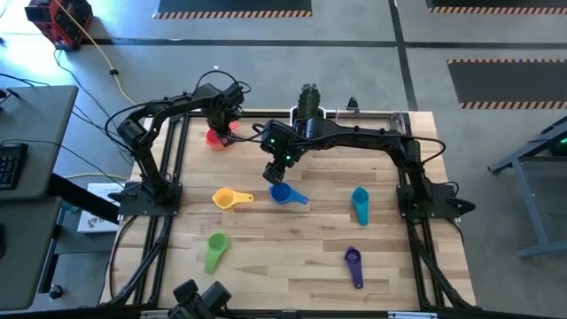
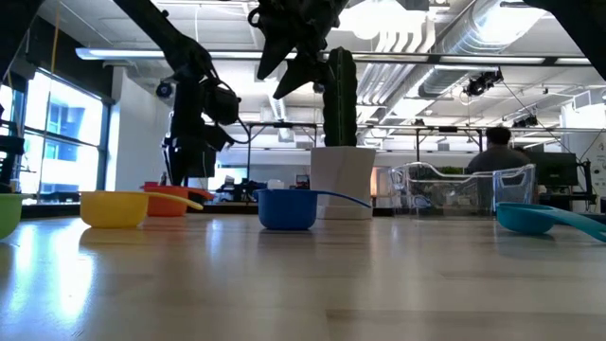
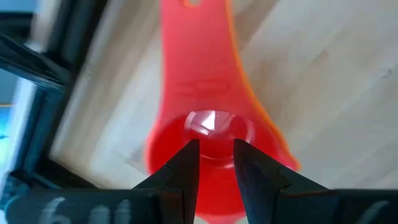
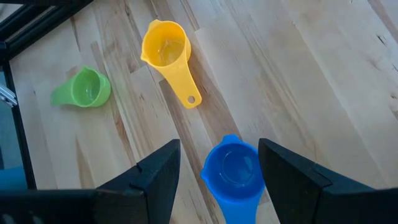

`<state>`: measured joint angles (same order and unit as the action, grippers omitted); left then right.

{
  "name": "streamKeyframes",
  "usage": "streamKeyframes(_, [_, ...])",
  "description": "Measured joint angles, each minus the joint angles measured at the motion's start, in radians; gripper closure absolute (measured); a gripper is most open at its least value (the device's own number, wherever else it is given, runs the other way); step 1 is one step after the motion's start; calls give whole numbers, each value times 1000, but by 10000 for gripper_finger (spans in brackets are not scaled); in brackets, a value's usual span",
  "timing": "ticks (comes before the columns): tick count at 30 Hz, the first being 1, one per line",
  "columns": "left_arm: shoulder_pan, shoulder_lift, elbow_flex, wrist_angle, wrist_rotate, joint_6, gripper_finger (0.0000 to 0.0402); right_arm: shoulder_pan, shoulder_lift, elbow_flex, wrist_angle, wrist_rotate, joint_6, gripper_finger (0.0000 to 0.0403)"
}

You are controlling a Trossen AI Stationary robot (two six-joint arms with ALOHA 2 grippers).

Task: Nest measuring cups in basket
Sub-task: Move the stack of measuring cups to the middle left of the table

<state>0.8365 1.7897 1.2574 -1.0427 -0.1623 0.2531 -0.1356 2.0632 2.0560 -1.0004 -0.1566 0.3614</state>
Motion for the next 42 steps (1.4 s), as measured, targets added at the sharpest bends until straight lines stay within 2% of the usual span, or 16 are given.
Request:
streamKeyframes(11, [-28,0,-44,17,-1,-44,312,0,0,0,0,0,-3,196])
streamKeyframes(16, [-76,0,-44,16,43,-68,312,0,0,0,0,0,-1,196])
streamKeyframes(30, [-298,0,-44,16,80,-179,312,0,-2,0,-16,-37,28,196])
streamKeyframes(42, [-479,0,-44,22,129,-313,312,13,-62,0,-77,-33,87,196])
